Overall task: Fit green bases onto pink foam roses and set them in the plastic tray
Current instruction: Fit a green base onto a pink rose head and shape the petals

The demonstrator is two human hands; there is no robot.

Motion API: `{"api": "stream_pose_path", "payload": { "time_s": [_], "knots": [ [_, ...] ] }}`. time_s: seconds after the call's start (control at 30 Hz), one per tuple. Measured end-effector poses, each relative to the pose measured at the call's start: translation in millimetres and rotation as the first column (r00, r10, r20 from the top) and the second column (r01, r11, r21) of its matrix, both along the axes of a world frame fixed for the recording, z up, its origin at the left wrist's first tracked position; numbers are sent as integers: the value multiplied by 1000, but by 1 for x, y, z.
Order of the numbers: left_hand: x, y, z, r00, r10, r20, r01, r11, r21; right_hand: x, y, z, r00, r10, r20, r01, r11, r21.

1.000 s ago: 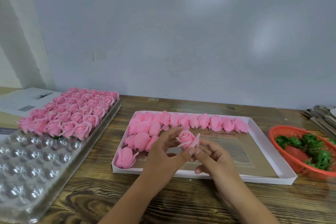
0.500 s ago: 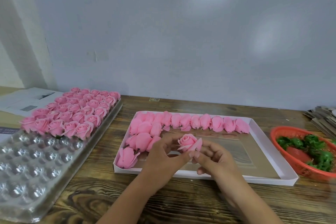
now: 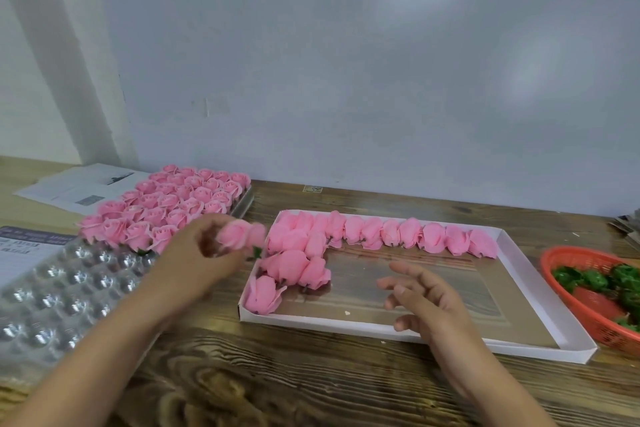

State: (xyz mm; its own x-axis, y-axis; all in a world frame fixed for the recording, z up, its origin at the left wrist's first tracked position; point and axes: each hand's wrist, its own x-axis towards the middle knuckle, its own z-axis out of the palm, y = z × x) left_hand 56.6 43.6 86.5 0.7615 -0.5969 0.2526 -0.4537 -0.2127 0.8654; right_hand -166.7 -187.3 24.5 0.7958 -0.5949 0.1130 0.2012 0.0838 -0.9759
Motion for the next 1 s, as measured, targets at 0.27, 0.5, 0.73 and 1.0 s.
{"api": "stream_pose_path", "payload": {
  "time_s": [0.27,0.5,0.73,1.0],
  "knots": [
    [83,86,30,992,122,37,-128,964,233,0,-1,-1,1000,4,-9,-4,1000,-7],
    [97,80,11,993,24,112,-72,891,448,0,-1,0,1000,-4,-13,4,1000,-4],
    [102,62,3,971,-24,238,-120,812,572,0,-1,1,1000,-1,-19,1,1000,-12],
    [113,59,4,976,-41,213,-109,756,645,0,2,3,1000,-11,-24,10,1000,-24]
  ]
}}
